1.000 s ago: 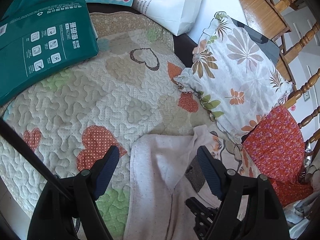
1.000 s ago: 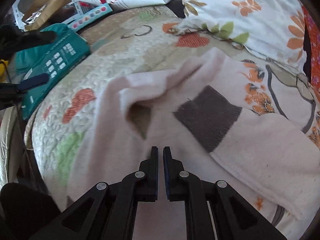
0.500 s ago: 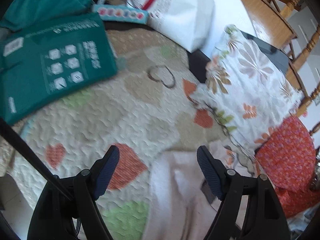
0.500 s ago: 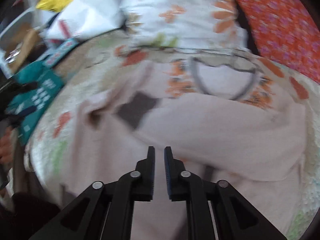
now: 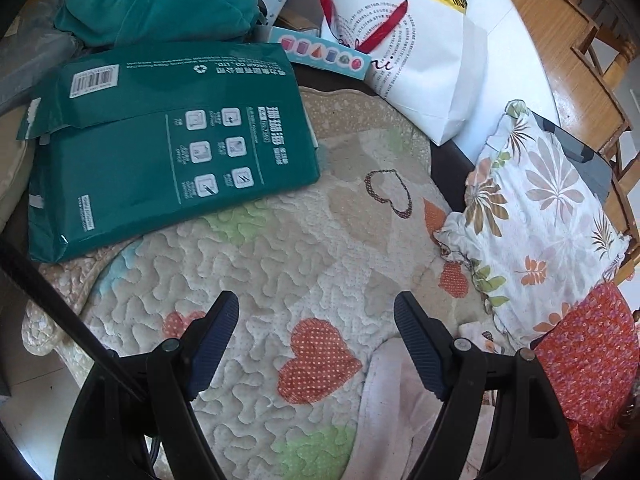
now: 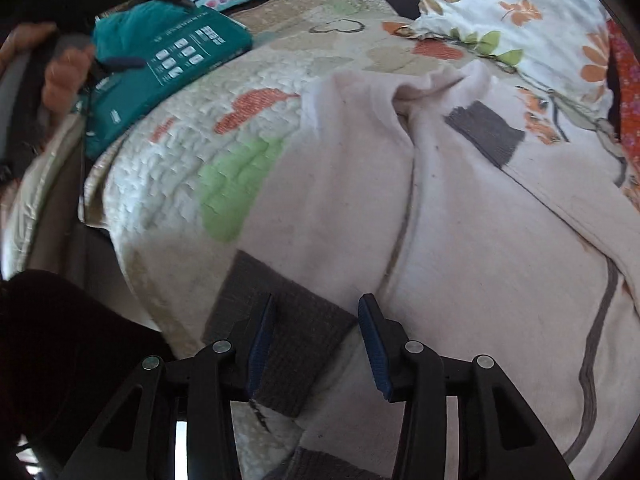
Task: Fold small clothes
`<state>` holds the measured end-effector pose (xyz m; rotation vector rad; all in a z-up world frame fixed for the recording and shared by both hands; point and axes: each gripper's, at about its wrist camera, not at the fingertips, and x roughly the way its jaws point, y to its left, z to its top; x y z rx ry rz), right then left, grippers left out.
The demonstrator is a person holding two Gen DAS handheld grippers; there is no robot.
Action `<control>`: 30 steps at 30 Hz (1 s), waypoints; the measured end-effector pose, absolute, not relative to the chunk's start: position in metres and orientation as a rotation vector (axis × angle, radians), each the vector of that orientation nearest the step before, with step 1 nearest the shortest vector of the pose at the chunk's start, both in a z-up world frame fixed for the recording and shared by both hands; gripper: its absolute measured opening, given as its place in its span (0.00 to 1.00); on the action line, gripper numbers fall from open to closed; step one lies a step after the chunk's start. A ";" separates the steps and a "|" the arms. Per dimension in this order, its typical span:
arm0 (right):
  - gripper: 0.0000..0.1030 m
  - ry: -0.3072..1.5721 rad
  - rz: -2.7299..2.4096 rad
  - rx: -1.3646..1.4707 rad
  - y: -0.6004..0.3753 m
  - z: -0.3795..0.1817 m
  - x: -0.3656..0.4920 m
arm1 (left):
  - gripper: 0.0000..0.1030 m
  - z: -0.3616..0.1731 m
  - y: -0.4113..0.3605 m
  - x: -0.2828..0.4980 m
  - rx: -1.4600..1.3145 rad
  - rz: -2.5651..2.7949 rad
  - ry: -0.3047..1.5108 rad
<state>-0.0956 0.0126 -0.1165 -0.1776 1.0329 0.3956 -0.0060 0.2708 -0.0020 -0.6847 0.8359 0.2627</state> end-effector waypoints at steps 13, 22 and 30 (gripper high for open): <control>0.07 0.872 0.412 -0.096 0.027 -0.029 -0.077 | 0.77 -0.004 0.276 -0.010 -0.753 0.274 0.819; 0.07 0.785 0.108 -0.207 -0.108 0.071 -0.059 | 0.77 -0.006 0.227 0.003 -0.667 0.155 0.883; 0.08 1.026 -0.237 -0.312 -0.262 0.009 -0.031 | 0.77 -0.006 0.175 0.018 -0.581 0.062 0.929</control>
